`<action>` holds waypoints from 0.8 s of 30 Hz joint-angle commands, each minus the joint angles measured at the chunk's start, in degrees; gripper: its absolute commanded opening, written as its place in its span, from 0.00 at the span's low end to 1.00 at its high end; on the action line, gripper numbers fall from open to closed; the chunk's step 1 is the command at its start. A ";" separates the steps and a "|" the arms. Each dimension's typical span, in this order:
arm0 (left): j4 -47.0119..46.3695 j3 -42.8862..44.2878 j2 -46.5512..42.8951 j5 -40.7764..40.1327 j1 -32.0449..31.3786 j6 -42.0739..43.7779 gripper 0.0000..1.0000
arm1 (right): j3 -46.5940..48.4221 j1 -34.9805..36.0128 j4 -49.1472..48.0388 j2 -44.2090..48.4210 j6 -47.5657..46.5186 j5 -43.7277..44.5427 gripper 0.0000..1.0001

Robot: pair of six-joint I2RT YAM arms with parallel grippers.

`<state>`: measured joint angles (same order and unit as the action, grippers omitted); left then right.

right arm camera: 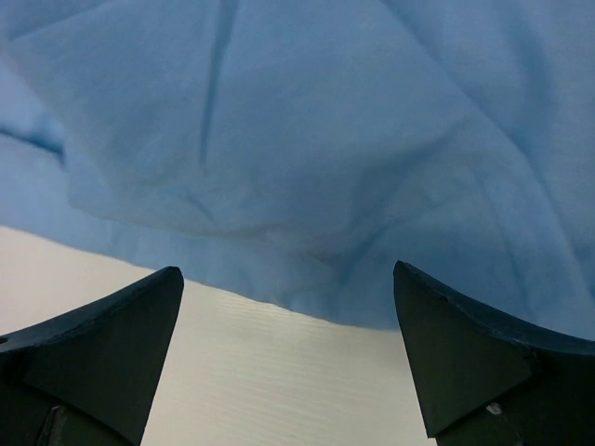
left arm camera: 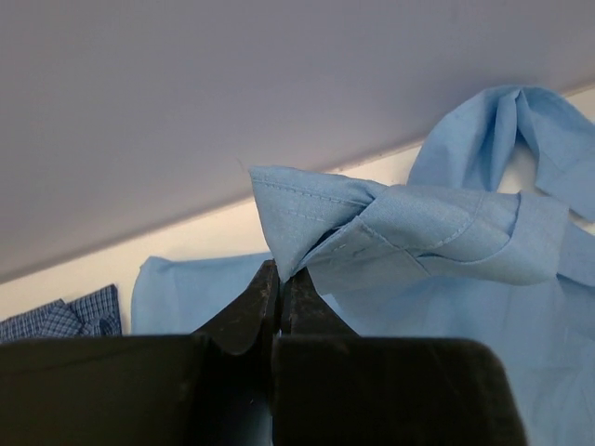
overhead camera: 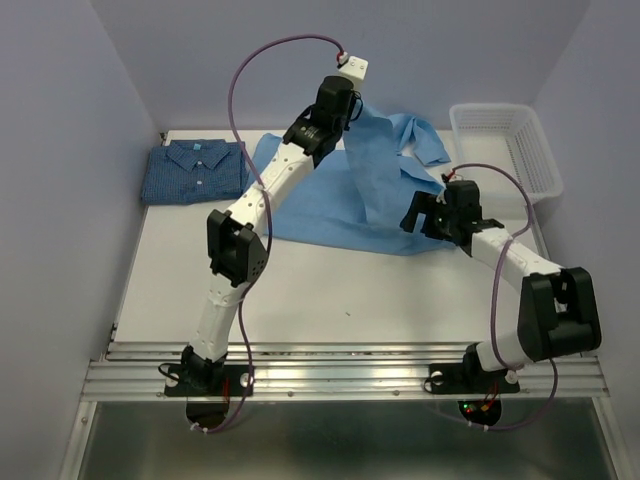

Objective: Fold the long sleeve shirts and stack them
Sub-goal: Fold the shirt

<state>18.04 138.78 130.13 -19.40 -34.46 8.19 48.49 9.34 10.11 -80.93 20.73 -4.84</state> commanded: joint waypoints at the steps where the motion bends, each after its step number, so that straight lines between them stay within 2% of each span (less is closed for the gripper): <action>1: -7.75 4.91 -1.45 0.06 -0.08 2.80 0.00 | 2.04 -0.20 -15.96 -6.14 1.14 -19.56 1.00; 2: -8.02 5.27 -1.54 -0.11 -0.08 2.71 0.00 | 2.74 -0.20 -16.95 -8.00 2.20 -22.81 1.00; 10: -12.94 2.29 -2.95 2.34 -0.08 3.68 0.00 | 14.08 0.94 -14.85 -22.51 1.23 -22.23 1.00; 16: -9.88 -1.14 -2.33 4.89 -0.08 2.71 0.00 | 21.11 0.94 -12.06 -29.19 3.44 -5.20 1.00; 19: -6.97 -1.06 -2.77 4.90 -0.08 1.49 0.00 | 22.62 0.94 -10.29 -28.51 2.83 -0.87 1.00; 24: -3.37 -3.33 -6.01 7.01 -0.17 -1.59 0.00 | 17.62 0.94 -10.28 -20.08 -0.07 -3.76 1.00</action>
<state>13.52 137.21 130.08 -14.26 -34.46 9.08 68.01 9.93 -0.10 -108.95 23.07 -9.89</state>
